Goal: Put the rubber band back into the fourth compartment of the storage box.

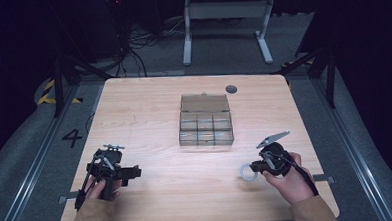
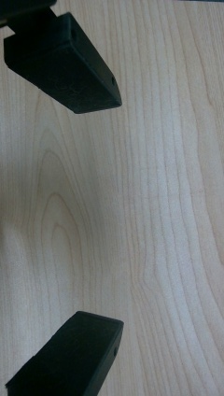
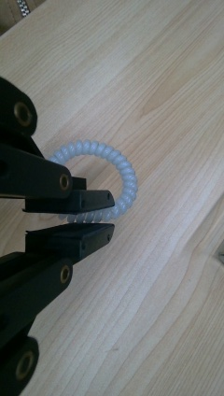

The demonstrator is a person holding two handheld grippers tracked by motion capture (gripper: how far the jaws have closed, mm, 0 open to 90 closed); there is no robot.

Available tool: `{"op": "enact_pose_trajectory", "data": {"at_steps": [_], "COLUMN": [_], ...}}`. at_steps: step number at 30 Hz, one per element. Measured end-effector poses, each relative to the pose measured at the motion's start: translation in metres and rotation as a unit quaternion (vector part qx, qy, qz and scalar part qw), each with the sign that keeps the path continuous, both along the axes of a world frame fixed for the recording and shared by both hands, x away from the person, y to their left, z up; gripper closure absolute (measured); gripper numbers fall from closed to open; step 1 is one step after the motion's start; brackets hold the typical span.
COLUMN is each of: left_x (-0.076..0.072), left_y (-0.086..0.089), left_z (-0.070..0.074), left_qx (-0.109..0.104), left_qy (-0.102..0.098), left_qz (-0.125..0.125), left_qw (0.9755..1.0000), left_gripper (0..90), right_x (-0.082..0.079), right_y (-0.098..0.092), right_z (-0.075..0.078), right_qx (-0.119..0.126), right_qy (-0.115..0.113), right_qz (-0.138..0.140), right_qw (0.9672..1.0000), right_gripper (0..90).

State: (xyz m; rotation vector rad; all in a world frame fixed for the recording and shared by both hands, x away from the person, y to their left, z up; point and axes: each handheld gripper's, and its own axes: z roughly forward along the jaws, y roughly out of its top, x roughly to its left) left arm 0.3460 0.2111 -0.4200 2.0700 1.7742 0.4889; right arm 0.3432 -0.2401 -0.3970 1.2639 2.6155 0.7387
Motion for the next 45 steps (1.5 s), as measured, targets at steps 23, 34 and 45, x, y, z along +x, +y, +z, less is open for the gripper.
{"op": "enact_pose_trajectory", "data": {"at_steps": [23, 34, 45], "left_x": [0.0, 0.0, 0.0], "left_y": [0.0, 0.0, 0.001], "left_z": [0.0, 0.0, -0.001], "left_qx": [0.003, 0.002, 0.0], "left_qy": [0.004, 0.004, 0.004], "left_qz": [0.001, 0.002, -0.001], "left_qw": [1.0, 1.0, 1.0], "left_gripper": [0.0, 0.0, 0.0], "right_x": [0.003, 0.021, 0.044], "right_y": [-0.004, 0.016, 0.042], "right_z": [0.024, 0.037, 0.048], "right_qx": [0.016, 0.014, 0.004], "right_qy": [-0.018, -0.022, -0.027], "right_qz": [0.0, 0.02, 0.044], "right_qw": [0.9997, 0.9995, 0.9987], "right_gripper": [82.9, 82.9, 82.9]}}
